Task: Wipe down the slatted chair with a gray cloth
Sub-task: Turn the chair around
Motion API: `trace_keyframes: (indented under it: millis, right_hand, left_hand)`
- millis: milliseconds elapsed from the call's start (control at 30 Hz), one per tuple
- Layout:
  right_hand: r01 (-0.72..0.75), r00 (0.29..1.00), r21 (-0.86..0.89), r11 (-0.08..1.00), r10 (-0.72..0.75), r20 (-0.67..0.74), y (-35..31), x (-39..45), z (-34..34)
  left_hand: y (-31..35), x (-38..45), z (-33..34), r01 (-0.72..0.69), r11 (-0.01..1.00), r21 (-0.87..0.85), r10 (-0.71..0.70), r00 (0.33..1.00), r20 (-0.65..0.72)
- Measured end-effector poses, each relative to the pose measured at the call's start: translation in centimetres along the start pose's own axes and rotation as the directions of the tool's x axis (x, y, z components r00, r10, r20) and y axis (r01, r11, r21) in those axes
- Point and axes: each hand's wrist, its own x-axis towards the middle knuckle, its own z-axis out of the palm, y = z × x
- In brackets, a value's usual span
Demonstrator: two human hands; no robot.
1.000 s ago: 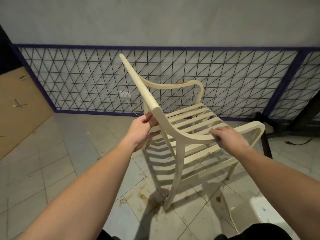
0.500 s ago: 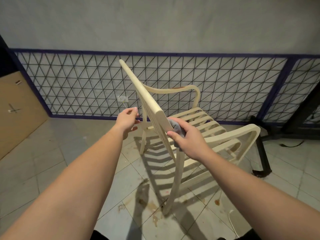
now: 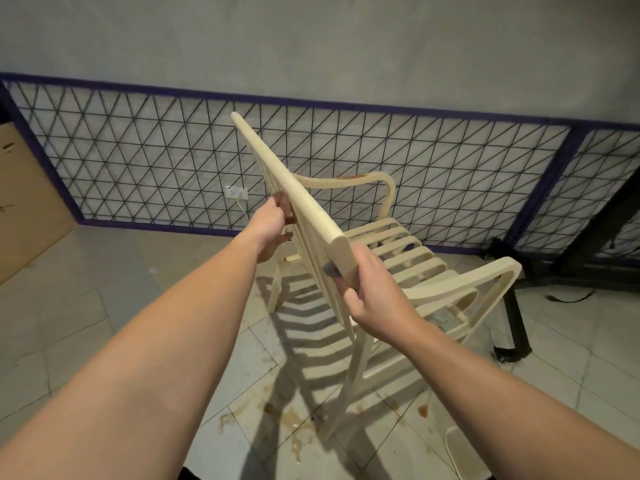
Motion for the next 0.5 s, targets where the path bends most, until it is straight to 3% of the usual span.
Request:
trace_keyframes:
  millis: [500]
  right_hand:
    - [-0.010, 1.000, -0.002, 1.000, 0.010, -0.026, 2.1, -4.8, -6.0]
  left_hand:
    - [-0.9, -4.1, 3.8, -0.062, 0.996, 0.059, 0.062, 0.998, 0.015]
